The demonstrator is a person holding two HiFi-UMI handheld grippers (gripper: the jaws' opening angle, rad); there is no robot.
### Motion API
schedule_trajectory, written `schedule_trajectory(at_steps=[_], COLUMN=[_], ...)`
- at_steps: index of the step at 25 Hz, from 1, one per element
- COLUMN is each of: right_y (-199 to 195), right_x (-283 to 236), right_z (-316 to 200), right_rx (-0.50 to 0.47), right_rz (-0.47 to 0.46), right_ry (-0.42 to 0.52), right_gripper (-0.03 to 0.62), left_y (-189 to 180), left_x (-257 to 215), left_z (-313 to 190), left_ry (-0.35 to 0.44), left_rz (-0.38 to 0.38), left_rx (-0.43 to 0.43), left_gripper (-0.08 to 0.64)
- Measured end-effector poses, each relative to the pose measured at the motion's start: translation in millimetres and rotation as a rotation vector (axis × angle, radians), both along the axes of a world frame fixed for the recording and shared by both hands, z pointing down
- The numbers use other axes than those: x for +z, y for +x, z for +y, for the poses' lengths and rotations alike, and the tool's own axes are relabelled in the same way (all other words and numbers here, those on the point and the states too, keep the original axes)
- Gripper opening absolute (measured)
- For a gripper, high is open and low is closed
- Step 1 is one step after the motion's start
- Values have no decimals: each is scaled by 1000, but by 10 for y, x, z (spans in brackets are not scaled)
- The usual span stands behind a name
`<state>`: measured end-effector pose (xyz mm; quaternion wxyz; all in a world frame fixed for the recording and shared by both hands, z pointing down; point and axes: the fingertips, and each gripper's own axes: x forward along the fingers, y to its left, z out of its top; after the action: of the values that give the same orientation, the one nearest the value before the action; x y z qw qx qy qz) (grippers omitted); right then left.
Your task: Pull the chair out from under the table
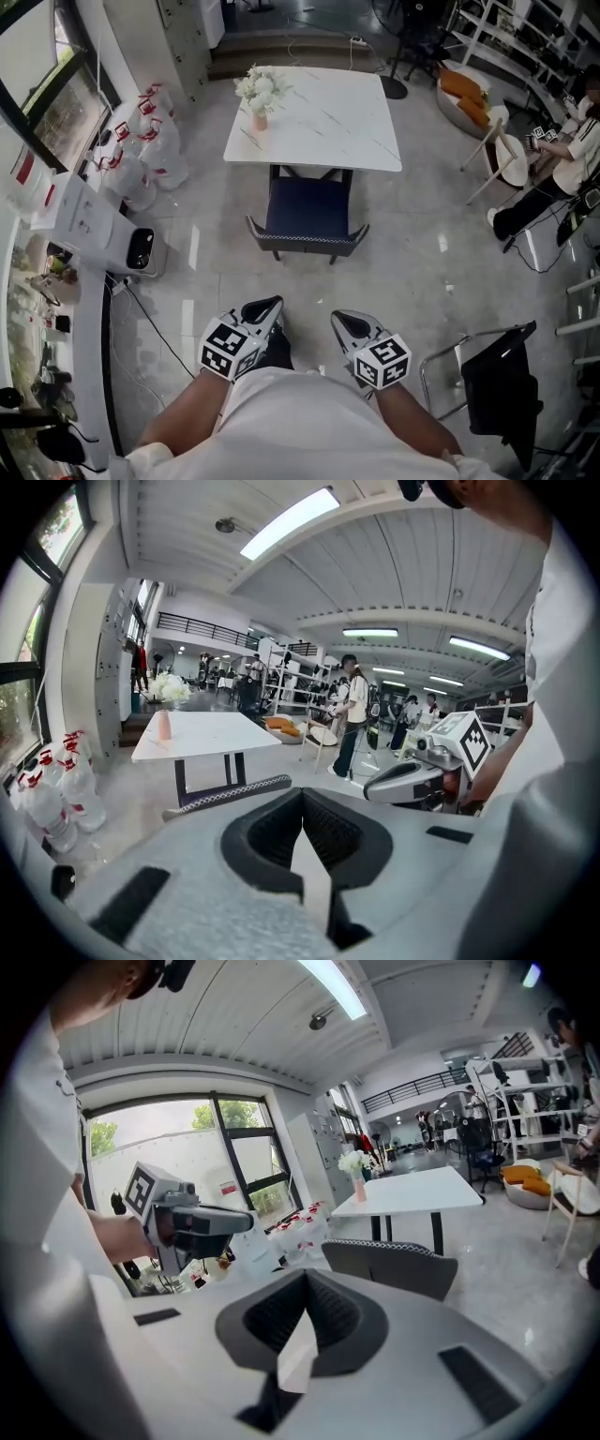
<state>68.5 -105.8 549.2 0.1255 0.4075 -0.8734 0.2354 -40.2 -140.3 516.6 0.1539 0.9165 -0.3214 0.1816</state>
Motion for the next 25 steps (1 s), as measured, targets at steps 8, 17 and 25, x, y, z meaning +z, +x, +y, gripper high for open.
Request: schedule_trajectory(at_steps=[8, 17, 25], right_y=[-45, -267, -250], right_x=[-288, -397, -438], right_z=[-1062, -1889, -2185], right_rx=[82, 148, 185], right_rz=[22, 47, 42], right_ry=[50, 79, 91], right_gripper=[6, 6, 6], left_y=[-128, -416, -417], left_x=[-251, -436, -388], left_z=[-1066, -1986, -2264], left_ry=[49, 49, 81], left_rz=[20, 109, 68], left_rx=[46, 80, 133], left_gripper=[9, 9, 9])
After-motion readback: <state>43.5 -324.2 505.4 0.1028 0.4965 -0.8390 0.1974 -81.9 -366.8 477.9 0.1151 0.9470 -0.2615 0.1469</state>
